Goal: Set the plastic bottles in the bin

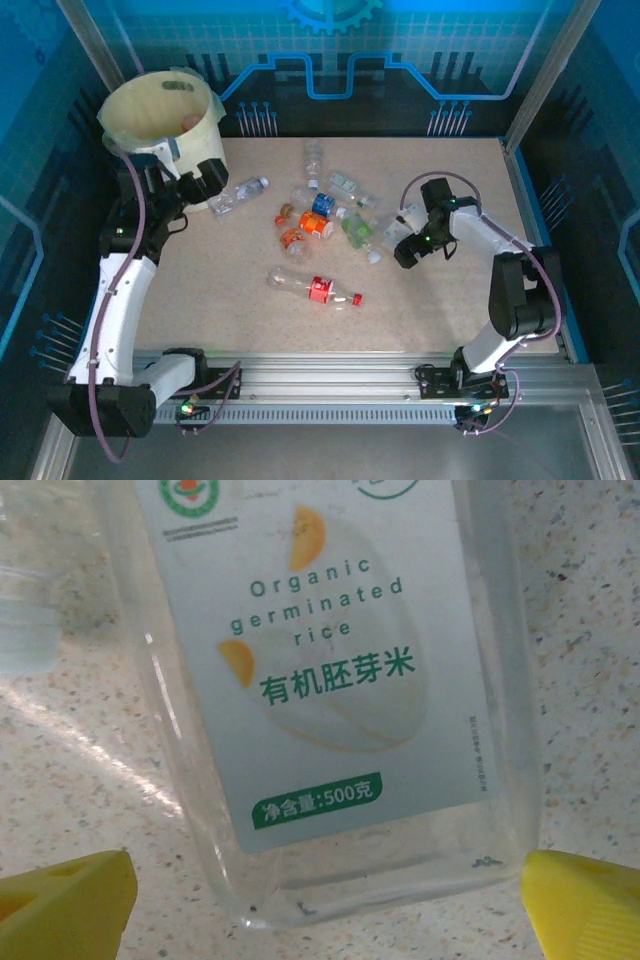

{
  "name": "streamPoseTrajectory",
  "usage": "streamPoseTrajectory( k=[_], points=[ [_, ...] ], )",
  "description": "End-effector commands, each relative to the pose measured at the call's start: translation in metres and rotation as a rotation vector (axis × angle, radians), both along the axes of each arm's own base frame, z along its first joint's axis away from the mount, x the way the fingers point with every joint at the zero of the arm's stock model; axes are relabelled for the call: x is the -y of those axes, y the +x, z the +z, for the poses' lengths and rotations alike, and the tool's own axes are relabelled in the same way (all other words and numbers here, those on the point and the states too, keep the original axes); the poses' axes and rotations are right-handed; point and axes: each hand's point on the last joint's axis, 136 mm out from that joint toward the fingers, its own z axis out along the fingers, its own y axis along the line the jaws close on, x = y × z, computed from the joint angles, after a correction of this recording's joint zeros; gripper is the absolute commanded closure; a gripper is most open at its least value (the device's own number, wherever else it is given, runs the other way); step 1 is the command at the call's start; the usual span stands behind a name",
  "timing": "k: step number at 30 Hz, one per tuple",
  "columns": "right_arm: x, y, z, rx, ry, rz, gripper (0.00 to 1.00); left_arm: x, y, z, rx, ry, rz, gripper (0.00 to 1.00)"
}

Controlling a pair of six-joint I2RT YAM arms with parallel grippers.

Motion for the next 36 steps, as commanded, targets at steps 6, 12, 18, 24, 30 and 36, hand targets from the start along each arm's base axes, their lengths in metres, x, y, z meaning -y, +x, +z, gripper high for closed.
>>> streamPoseTrajectory(
  k=[6, 12, 18, 24, 30, 36],
  points=[
    [0.007, 0.007, -0.006, -0.037, -0.053, 0.078, 0.00, -0.002, -0.010, -0.015, -0.029, 0.014, 0.015, 0.01],
    [0.004, 0.013, 0.023, 0.054, -0.037, 0.085, 0.00, -0.002, -0.009, -0.020, -0.035, 0.005, 0.020, 0.01],
    [0.009, 0.026, 0.007, 0.037, -0.073, 0.059, 0.00, -0.001, -0.006, -0.020, -0.028, -0.001, 0.016, 0.01],
    [-0.007, 0.025, -0.017, -0.024, -0.036, 0.088, 0.00, -0.001, -0.007, -0.022, -0.027, 0.006, 0.014, 0.01],
    [-0.018, 0.028, -0.028, -0.032, -0.035, 0.109, 0.01, 0.005, -0.006, -0.025, -0.036, -0.019, -0.017, 0.01],
    [-0.031, 0.037, -0.028, 0.014, -0.030, 0.135, 0.02, 0.007, -0.004, -0.030, -0.046, -0.031, -0.026, 0.01]
  ],
)
